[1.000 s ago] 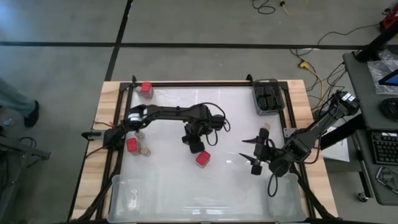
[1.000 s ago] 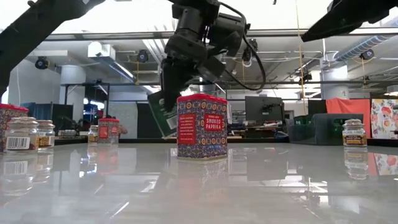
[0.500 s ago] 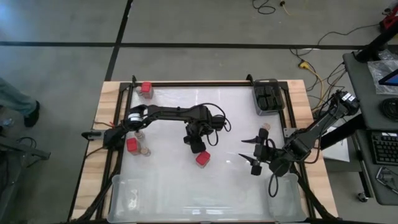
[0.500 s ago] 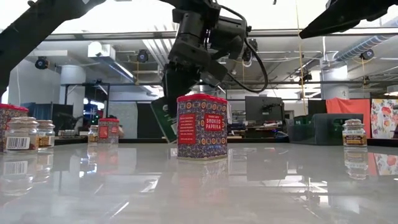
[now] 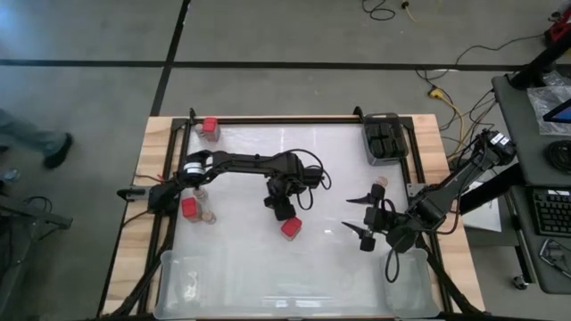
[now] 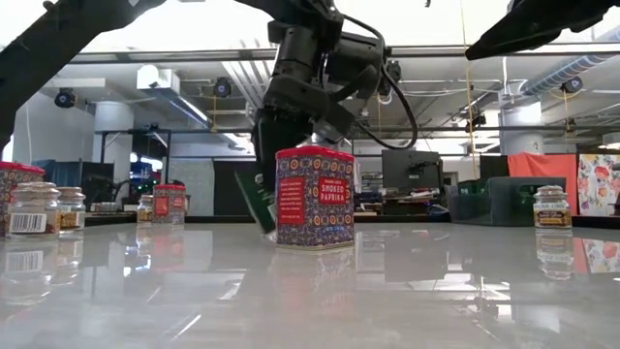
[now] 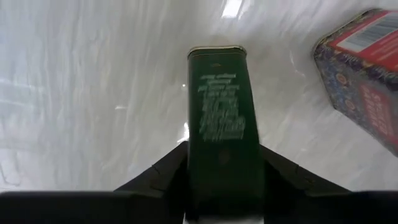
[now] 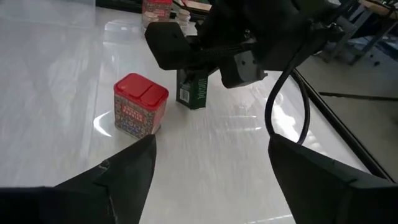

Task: Sort spices by type
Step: Put the green seasoning can into the black bin

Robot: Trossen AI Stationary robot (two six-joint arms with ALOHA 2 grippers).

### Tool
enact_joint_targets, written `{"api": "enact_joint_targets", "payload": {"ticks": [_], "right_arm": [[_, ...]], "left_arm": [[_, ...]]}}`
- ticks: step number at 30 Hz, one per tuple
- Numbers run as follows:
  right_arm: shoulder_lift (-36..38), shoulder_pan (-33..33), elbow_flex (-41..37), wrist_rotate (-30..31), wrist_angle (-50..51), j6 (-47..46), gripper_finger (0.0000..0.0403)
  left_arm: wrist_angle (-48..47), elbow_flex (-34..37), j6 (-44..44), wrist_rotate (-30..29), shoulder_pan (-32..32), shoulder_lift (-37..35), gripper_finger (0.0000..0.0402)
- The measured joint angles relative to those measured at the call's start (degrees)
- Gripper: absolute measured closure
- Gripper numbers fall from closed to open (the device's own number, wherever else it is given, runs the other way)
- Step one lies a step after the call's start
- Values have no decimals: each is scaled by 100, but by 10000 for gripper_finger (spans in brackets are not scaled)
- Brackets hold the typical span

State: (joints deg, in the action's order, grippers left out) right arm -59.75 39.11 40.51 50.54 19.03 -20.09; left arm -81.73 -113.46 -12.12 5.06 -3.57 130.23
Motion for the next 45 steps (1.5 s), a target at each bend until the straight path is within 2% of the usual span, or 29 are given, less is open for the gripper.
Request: {"api": "enact_joint_targets", "payload": {"ticks": [5, 14, 18, 22, 26, 28, 33, 39, 45], "right_arm": [[0, -4, 0, -338, 2, 145, 76], [-9, -21, 0, -452, -4, 352, 53], [-9, -109, 0, -457, -41, 362, 49], [-17, -103, -20, -462, -47, 297, 48], [-128, -140, -39, -576, -117, 287, 48], [-260, -239, -39, -639, -472, 418, 48], [-725, -746, 87, -1513, -1387, 893, 48], [-1389, -1366, 733, -1826, -1511, 1177, 49], [-2317, -1957, 1712, -2013, -1508, 1537, 52]], "left_arm": [[118, -74, 87, -14, 4, 0, 235], [-77, -508, 320, -958, 15, -112, 193], [40, -694, 550, -921, 49, -353, 172], [418, -687, 792, -551, 121, -711, 156], [651, -668, 852, -303, 201, -1091, 152], [758, -532, 888, -302, 259, -1378, 153], [1735, 573, 811, -297, 381, -2498, 154], [3593, 2940, 437, -329, 623, -4341, 154], [5063, 5303, 102, -879, 924, -5988, 154]]}}
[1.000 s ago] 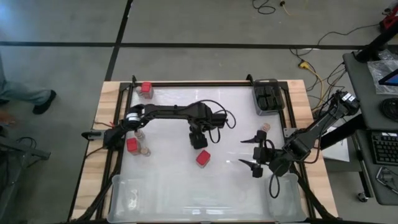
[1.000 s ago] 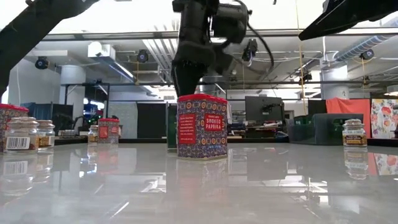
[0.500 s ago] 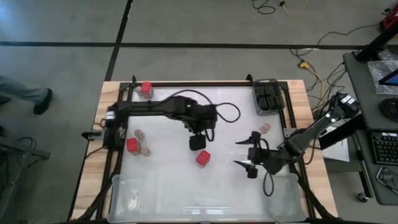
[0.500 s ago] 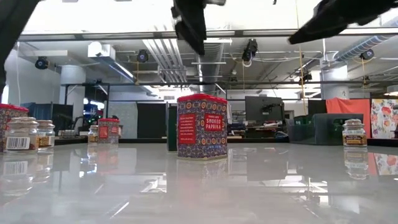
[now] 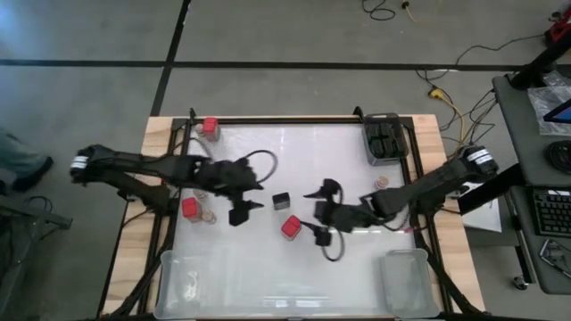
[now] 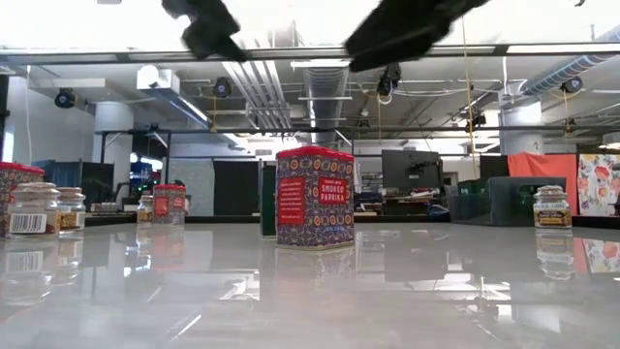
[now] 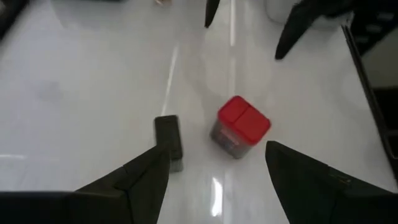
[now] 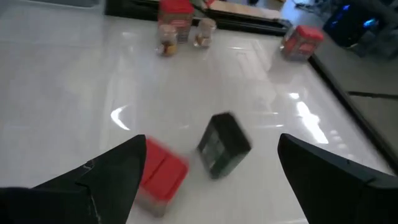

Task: Sort spices by type
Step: Put the green seasoning can into the black bin

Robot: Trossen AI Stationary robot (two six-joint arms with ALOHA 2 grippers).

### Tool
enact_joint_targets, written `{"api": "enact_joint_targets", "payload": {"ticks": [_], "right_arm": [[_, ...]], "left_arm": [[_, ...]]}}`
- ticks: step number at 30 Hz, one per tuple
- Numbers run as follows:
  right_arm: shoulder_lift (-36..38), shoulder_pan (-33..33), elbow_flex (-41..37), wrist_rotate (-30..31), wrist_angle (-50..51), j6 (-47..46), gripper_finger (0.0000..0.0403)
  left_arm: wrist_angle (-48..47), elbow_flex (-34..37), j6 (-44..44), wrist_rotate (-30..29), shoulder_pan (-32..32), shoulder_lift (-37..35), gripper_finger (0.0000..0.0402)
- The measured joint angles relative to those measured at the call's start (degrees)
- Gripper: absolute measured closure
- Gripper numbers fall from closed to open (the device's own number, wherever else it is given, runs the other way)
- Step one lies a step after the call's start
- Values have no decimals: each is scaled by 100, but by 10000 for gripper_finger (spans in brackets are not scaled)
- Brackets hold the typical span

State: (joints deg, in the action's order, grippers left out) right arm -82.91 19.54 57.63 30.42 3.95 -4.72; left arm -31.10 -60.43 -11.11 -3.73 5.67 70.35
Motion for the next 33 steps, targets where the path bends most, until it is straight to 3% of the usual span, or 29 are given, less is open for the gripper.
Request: {"api": "enact_joint_targets", "payload": {"ticks": [3, 7, 15, 21, 33], "right_arm": [[-484, -263, 558, -137, -33, 431, 57], [-1045, -733, 1217, -1238, 48, 681, 65], [-1709, -1467, 1840, -2216, 699, 770, 71], [-1915, -1746, 1989, -2687, 1032, 818, 52], [-2340, -2037, 1963, -3104, 1126, 1136, 72]], "left_arm": [[954, 981, -88, -196, 44, -566, 154], [2168, 1907, 107, -139, 55, -949, 154], [3958, 2993, 336, -191, 66, -957, 155], [5291, 3645, 670, -760, 66, -872, 155], [5433, 3714, 964, -987, 60, -931, 155]]}}
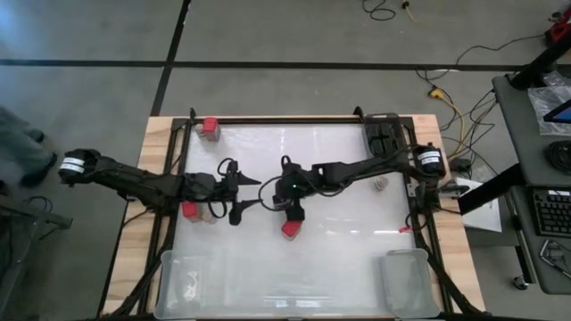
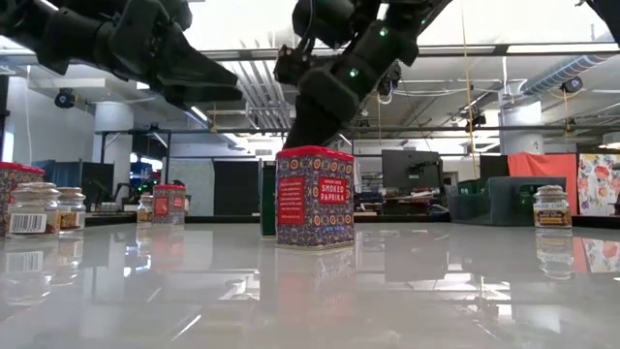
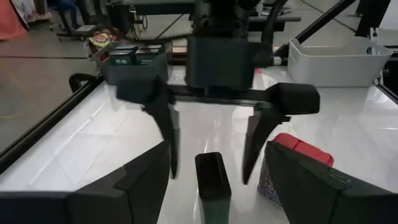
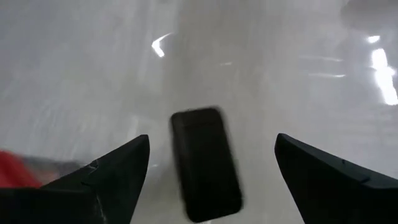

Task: Sort spices by type
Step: Put the green seasoning can into the black bin

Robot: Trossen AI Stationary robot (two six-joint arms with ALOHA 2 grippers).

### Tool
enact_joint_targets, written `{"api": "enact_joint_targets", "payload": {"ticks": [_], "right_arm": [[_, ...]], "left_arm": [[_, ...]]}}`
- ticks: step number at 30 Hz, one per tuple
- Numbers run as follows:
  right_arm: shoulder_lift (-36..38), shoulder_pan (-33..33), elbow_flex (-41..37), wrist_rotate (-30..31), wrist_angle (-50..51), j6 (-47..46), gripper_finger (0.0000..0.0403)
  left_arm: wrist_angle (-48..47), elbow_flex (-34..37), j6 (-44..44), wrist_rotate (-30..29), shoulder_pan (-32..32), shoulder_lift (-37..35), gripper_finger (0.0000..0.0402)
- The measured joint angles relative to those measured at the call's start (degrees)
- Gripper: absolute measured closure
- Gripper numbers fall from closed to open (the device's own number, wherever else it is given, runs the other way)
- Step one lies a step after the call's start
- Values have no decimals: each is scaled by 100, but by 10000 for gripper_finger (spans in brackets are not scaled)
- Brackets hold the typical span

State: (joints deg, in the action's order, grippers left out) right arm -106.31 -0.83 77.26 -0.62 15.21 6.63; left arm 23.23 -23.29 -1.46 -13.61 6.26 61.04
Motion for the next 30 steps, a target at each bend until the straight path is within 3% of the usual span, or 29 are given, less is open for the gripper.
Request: {"api": "enact_joint_targets", "payload": {"ticks": [3, 23, 30], "right_arm": [[-57, -25, -9, -243, -1, 6, 84], [-139, -84, -49, -240, -56, -153, 187], [-150, -95, -51, -240, -49, -178, 217]], "left_arm": [[-64, -11, 34, 0, 0, 4, 155], [-75, -13, 187, -107, -9, 4, 155], [-90, -13, 183, -627, -9, 4, 154]]}}
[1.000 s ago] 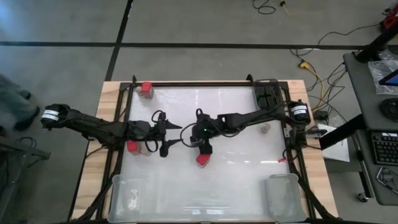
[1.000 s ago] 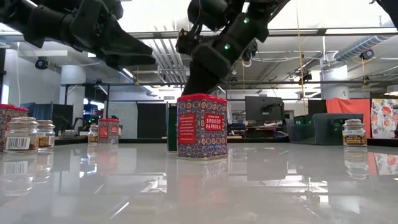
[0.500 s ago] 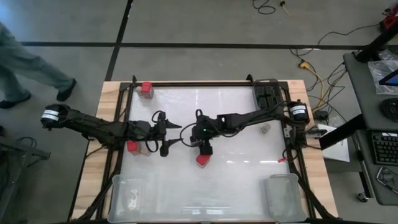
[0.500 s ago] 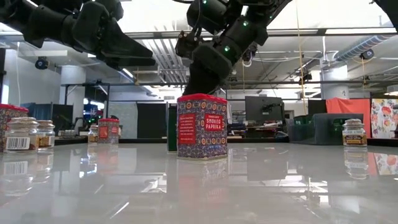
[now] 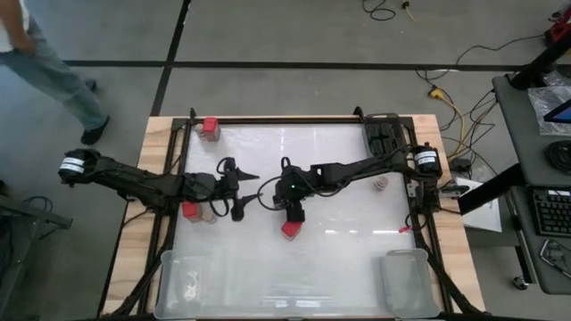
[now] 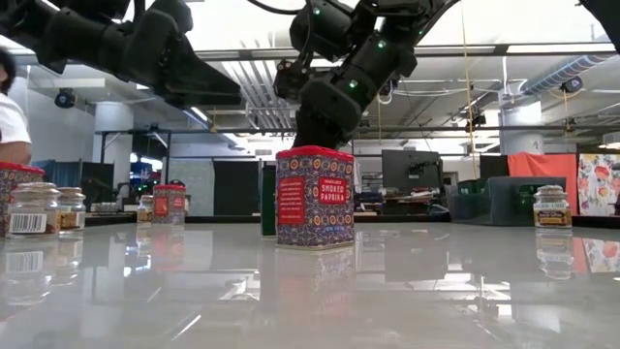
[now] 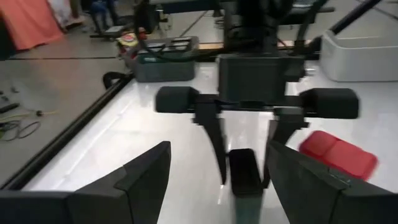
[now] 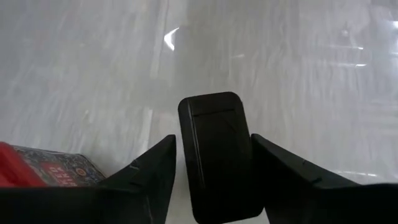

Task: Sort spices by type
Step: Put the green seasoning can into the black bin

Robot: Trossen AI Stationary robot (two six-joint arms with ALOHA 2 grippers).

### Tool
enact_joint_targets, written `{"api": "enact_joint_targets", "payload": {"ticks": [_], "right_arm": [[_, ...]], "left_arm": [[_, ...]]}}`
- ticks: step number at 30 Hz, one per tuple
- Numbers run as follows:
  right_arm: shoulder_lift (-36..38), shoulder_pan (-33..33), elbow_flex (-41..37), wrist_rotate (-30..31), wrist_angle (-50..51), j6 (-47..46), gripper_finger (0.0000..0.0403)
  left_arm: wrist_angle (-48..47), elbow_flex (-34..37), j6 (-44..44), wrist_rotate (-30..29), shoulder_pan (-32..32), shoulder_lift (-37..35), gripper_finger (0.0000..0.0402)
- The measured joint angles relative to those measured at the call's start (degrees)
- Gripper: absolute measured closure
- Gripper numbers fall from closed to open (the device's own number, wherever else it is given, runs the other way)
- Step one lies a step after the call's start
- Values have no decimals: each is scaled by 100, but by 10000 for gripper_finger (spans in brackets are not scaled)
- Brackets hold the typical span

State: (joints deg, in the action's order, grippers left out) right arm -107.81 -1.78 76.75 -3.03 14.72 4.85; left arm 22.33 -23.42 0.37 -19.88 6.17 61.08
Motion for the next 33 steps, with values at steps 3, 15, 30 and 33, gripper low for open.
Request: {"api": "enact_joint_targets", "payload": {"ticks": [3, 15, 30, 33], "right_arm": [[-2, -2, 0, 2, -5, -49, 232], [244, -2, 19, 7, 194, -124, 268], [2168, -125, -604, 2188, 1506, -566, 270], [2703, -232, -877, 3112, 2107, -984, 264]], "left_arm": [[-1, 0, -41, -26, -2, 0, 154], [-17, 0, 8, -30, -2, -4, 154], [-256, 0, -537, -18, -2, 17, 154], [-226, -2, -844, -17, -1, 39, 154]]}}
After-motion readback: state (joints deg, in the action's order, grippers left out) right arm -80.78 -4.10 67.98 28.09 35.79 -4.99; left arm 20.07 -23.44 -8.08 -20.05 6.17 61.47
